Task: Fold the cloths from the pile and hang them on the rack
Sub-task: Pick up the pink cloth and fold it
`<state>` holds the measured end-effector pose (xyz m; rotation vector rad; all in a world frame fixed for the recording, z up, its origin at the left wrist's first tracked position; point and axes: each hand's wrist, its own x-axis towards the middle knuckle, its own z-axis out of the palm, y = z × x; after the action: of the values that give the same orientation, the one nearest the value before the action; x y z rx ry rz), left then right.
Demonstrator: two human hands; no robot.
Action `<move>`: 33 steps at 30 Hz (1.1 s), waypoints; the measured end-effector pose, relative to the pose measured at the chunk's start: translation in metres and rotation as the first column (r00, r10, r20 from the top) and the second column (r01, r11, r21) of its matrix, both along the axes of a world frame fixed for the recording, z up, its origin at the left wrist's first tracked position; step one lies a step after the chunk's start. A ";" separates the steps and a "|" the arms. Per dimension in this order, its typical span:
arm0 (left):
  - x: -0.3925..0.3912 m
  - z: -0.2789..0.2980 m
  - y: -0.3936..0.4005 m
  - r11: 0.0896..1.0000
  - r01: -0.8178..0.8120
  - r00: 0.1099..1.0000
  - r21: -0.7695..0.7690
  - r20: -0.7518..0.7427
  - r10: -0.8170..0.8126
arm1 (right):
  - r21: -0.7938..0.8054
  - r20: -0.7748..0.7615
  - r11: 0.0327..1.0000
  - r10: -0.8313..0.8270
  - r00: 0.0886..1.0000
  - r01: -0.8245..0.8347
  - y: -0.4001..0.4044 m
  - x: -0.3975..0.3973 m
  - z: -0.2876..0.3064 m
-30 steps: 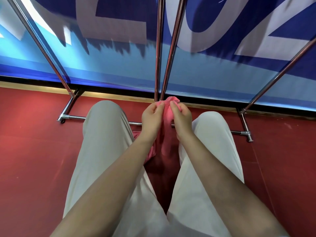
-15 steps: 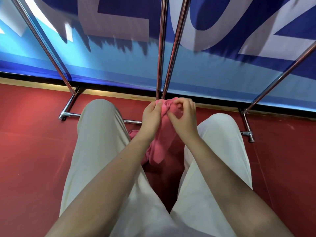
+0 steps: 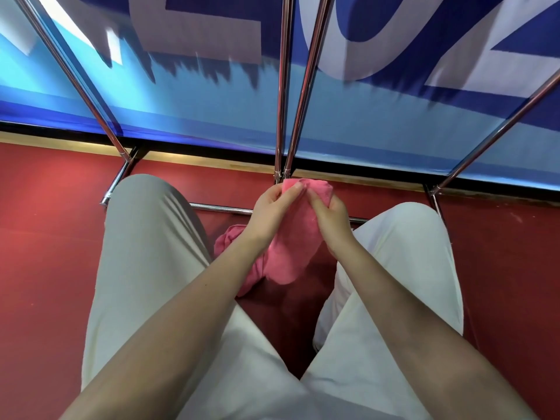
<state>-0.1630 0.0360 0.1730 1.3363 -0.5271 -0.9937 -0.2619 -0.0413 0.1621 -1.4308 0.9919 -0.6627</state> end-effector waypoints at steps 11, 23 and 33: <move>0.000 -0.013 0.000 0.986 -0.120 0.993 0.116 0.013 0.119 | 0.224 0.290 0.968 0.043 0.956 -0.112 0.006 0.015 -0.001; 0.034 0.029 0.012 0.961 -0.274 0.930 -0.048 0.241 0.277 | 0.014 0.229 0.993 0.107 0.968 -0.113 0.013 0.028 -0.011; 0.038 0.035 0.014 0.958 -0.279 0.936 -0.073 0.203 0.288 | 0.057 -0.328 0.954 0.297 0.897 -0.294 0.034 0.057 -0.067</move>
<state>-0.1246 0.0496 0.2075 1.4411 -0.4951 -0.6031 -0.2049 -0.0076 0.0956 -1.6807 1.0024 -0.1940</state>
